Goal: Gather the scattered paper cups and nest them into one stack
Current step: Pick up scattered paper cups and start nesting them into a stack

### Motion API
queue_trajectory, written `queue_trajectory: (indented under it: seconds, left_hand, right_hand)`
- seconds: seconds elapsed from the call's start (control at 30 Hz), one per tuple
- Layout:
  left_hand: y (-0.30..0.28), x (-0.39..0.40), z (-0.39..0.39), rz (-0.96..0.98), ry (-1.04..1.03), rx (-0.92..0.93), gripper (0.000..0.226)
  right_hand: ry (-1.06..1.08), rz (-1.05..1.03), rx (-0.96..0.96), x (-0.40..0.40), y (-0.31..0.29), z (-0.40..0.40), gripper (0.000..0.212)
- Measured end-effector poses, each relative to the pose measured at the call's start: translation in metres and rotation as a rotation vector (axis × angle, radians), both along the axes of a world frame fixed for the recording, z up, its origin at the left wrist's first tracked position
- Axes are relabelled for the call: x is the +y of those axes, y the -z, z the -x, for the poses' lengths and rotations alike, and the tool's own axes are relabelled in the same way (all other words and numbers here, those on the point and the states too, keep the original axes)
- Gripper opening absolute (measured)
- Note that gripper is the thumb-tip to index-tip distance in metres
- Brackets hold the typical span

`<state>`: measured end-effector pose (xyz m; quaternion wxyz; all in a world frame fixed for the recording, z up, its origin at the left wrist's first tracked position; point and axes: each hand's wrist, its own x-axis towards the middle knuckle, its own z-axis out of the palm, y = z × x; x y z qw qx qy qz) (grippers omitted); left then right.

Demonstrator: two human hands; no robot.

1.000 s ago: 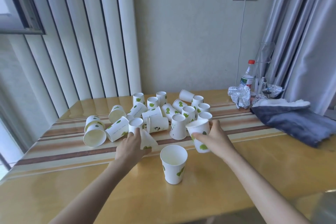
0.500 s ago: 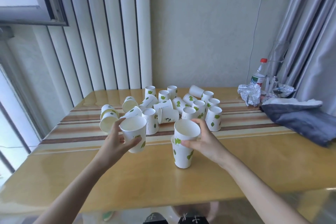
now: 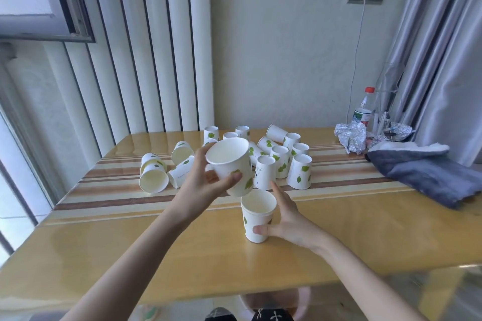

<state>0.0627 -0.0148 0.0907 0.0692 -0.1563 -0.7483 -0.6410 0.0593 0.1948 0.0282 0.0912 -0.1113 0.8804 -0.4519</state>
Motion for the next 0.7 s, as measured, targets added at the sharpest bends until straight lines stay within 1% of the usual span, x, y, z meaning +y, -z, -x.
queue_trajectory:
  seconds: [0.07,0.13,0.17,0.3,0.37,0.47,0.53,0.6,0.63,0.7]
  left_hand:
    - [-0.001,0.019,0.006,0.032,0.061,-0.024,0.064]
    - [0.008,0.034,0.013,0.100,0.087,-0.044,0.069]
    - [0.014,0.038,0.016,0.137,0.092,-0.053,0.071]
    - [0.035,0.046,0.021,0.288,0.086,-0.056,0.066]
    - [0.047,0.044,0.022,0.337,0.082,-0.072,0.070]
    - [0.060,0.040,0.020,0.348,0.086,-0.099,0.077]
    - [0.065,0.038,0.018,0.343,0.103,-0.135,0.092]
    - [0.070,0.038,0.015,0.357,0.142,-0.127,0.109]
    - [0.073,0.038,0.013,0.370,0.136,-0.106,0.111]
    - [0.080,0.039,0.011,0.366,0.079,-0.057,0.100]
  right_hand:
    - [0.021,0.072,-0.018,0.007,0.001,0.000,0.119]
    - [0.044,0.092,-0.028,0.016,0.001,-0.001,0.120]
    - [0.052,0.093,-0.032,0.020,0.002,-0.002,0.119]
    - [0.093,0.115,-0.048,0.035,0.007,-0.004,0.114]
    - [0.099,0.122,-0.052,0.039,0.009,-0.005,0.113]
    - [0.100,0.131,-0.048,0.040,0.012,-0.005,0.112]
    - [0.100,0.142,-0.046,0.039,0.013,-0.006,0.113]
    - [0.097,0.150,-0.045,0.038,0.015,-0.006,0.113]
    - [0.095,0.151,-0.042,0.038,0.015,-0.006,0.112]
    - [0.090,0.142,-0.030,0.036,0.017,-0.008,0.110]
